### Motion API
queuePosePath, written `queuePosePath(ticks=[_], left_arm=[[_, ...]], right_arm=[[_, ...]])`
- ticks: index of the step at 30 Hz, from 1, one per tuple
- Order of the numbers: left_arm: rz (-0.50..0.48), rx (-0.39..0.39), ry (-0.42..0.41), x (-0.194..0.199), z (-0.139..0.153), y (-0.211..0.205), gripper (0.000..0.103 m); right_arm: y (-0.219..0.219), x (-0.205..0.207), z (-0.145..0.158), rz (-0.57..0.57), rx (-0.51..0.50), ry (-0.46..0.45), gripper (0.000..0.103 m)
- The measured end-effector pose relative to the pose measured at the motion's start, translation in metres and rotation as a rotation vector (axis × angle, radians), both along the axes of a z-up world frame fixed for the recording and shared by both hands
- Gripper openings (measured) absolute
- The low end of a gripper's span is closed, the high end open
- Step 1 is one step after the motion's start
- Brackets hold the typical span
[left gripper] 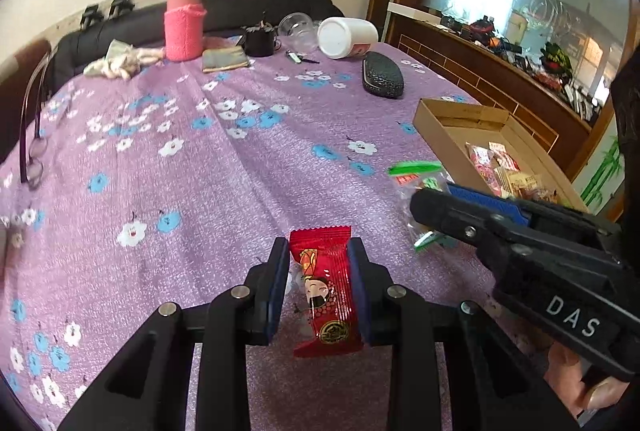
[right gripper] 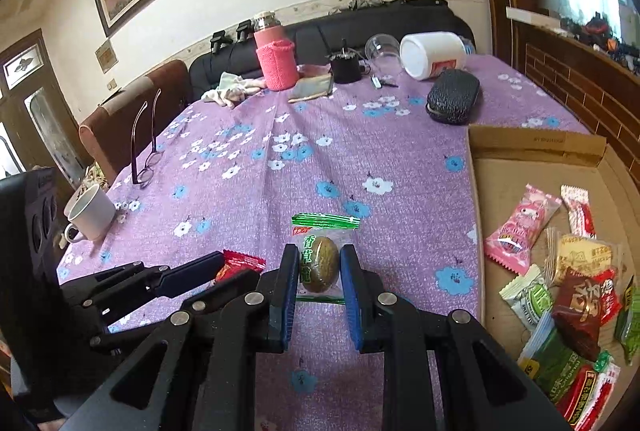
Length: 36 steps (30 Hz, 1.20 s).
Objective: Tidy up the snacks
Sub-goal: 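Hold the red packet and green-clear candy above the pile with both grippers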
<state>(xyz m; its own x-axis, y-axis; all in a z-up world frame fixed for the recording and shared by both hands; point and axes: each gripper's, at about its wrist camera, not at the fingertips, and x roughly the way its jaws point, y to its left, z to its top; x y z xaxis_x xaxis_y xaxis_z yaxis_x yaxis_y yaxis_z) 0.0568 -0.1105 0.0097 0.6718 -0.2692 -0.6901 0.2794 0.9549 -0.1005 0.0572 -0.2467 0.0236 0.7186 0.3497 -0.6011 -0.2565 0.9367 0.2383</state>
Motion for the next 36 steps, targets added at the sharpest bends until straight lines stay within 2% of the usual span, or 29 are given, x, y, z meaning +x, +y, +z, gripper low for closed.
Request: queuePosePath(ticks=[8, 20, 28, 36], left_arm=[[-0.009, 0.065, -0.040, -0.006, 0.002, -0.007, 0.028], [0.004, 0.075, -0.101, -0.014, 0.016, -0.002, 0.028], [0.002, 0.068, -0.106, -0.018, 0.017, -0.003, 0.028], [-0.003, 0.092, -0.134, -0.024, 0.021, -0.009, 0.029]], right_arm=[[0.001, -0.001, -0.002, -0.029, -0.006, -0.025, 0.022], [-0.003, -0.020, 0.006, -0.083, -0.013, -0.038, 0.023], [-0.018, -0.038, 0.006, -0.116, 0.038, -0.020, 0.023], [-0.033, -0.050, 0.008, -0.141, 0.085, -0.045, 0.023]])
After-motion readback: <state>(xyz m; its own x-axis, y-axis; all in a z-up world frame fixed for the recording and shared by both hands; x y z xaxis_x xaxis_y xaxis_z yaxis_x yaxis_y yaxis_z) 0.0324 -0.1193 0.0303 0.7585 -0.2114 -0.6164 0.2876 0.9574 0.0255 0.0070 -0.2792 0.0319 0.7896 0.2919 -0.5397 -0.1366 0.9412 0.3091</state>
